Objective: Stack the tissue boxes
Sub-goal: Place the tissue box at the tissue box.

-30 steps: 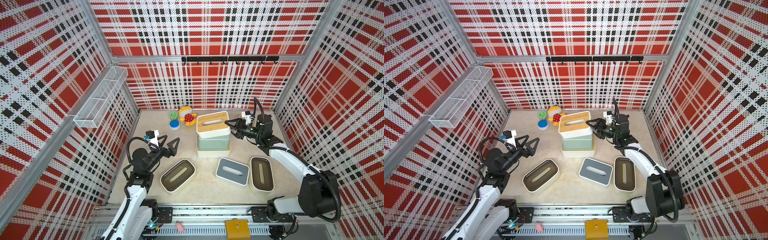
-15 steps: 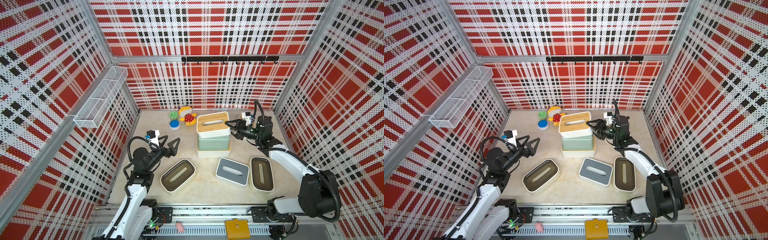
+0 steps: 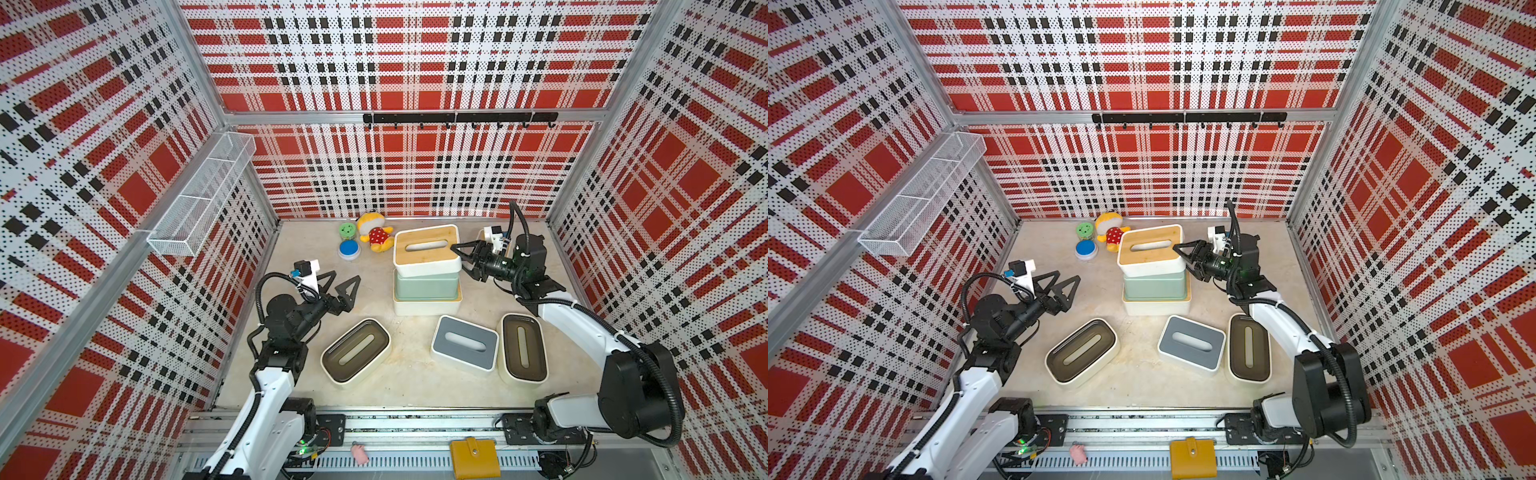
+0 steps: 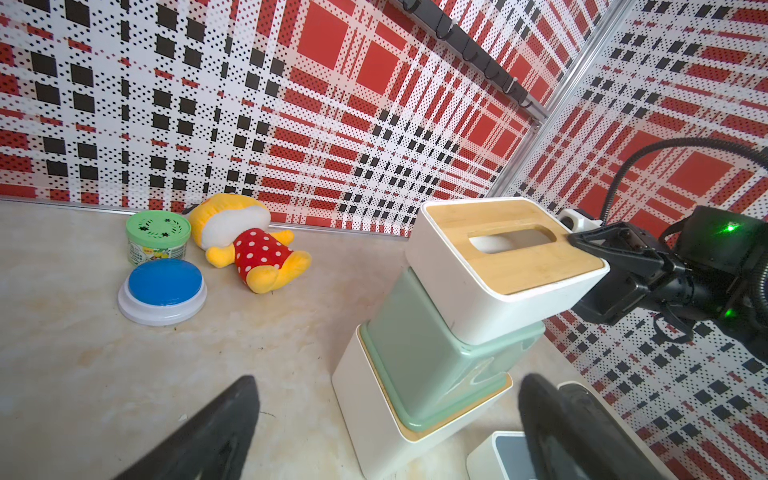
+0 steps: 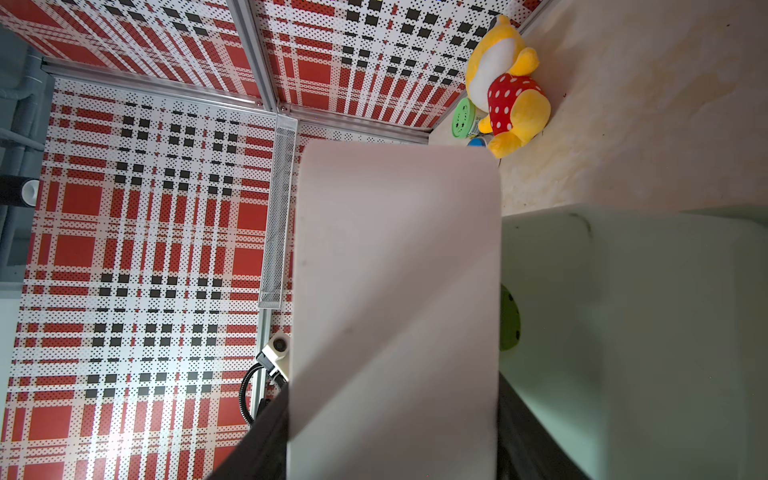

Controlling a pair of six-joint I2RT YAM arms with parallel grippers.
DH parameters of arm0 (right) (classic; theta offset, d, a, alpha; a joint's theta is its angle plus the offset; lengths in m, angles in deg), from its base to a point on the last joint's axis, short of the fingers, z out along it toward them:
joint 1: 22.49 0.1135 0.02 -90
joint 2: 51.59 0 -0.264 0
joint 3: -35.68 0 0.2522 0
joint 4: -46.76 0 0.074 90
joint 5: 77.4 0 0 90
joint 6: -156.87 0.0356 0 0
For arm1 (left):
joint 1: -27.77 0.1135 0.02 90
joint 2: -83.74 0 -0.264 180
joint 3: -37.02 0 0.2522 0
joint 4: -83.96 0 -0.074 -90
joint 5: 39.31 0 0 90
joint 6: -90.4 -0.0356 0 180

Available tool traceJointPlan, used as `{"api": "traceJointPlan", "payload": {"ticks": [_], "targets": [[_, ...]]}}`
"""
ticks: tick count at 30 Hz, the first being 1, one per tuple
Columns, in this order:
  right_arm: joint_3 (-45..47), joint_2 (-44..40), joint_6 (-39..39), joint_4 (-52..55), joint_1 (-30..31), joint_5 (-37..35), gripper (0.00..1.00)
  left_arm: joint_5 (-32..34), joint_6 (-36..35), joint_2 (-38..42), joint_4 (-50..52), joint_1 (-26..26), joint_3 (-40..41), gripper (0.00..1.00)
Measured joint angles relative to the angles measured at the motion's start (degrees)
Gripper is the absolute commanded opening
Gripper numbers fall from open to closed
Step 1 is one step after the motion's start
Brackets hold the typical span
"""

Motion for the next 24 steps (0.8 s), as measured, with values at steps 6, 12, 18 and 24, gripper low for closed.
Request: {"api": "traceJointPlan", "payload": {"ticks": [6,12,18,24], "targets": [[0.24,-0.22,-0.26,0.02,-0.2,0.02,0.54,-0.09,0.09,-0.13,0.0,0.02,0.0,0.99],[0.52,-0.26,-0.37,-0.09,-0.48,0.09,0.6,-0.22,0.11,-0.17,0.0,0.04,0.0,0.99],[0.79,-0.26,-0.35,-0.17,-0.7,0.33,0.64,-0.98,0.13,-0.31,0.0,0.04,-0.15,0.99],[2.1,-0.26,-0.37,-0.09,-1.09,0.61,0.68,-1.68,0.2,-1.05,-0.31,0.04,-0.44,0.99]]}}
